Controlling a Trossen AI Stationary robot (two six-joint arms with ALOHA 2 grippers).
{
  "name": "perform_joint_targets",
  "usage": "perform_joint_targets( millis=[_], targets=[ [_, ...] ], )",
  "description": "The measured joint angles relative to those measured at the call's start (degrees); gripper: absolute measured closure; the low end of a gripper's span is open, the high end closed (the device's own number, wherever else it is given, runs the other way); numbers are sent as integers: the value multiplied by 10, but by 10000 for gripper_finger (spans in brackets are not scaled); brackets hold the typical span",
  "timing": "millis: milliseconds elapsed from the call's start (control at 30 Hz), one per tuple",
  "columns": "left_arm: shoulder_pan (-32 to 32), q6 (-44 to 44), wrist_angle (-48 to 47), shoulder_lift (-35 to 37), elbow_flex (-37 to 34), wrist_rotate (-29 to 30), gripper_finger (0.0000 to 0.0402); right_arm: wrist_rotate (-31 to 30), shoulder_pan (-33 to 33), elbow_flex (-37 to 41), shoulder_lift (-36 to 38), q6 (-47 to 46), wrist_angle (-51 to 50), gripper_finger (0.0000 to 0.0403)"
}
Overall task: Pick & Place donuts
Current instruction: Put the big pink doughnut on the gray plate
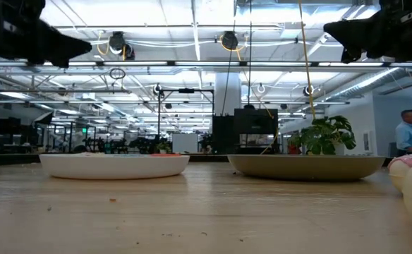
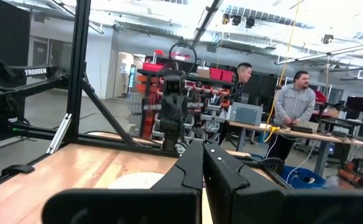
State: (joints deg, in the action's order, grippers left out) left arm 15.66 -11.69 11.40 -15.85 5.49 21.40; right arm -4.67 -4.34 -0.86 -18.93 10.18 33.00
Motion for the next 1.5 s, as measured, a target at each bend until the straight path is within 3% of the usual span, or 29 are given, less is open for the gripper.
perform_joint_targets(
  millis=[267, 433, 533, 767, 1067, 1500],
  targets=[
    [0, -24, 46, 4, -49, 3, 389, 0, 0, 0, 0, -35, -38, 403],
    [0, -36, 49, 4, -42, 78, 397, 2, 0, 0, -3, -63, -46, 403],
    [0, -56, 55, 4, -42, 105, 381, 2, 0, 0, -3, -65, -26, 403],
    [0, -108, 55, 4, -42, 108, 350, 0, 0, 0, -3, -51, 4, 403],
    [0, -203, 79, 4, -42, 108, 346, -28, 0, 0, -20, -50, 24, 403],
    [0, -207, 105, 4, -41, 113, 346, -26, 0, 0, -108, -78, 53, 403]
  ],
)
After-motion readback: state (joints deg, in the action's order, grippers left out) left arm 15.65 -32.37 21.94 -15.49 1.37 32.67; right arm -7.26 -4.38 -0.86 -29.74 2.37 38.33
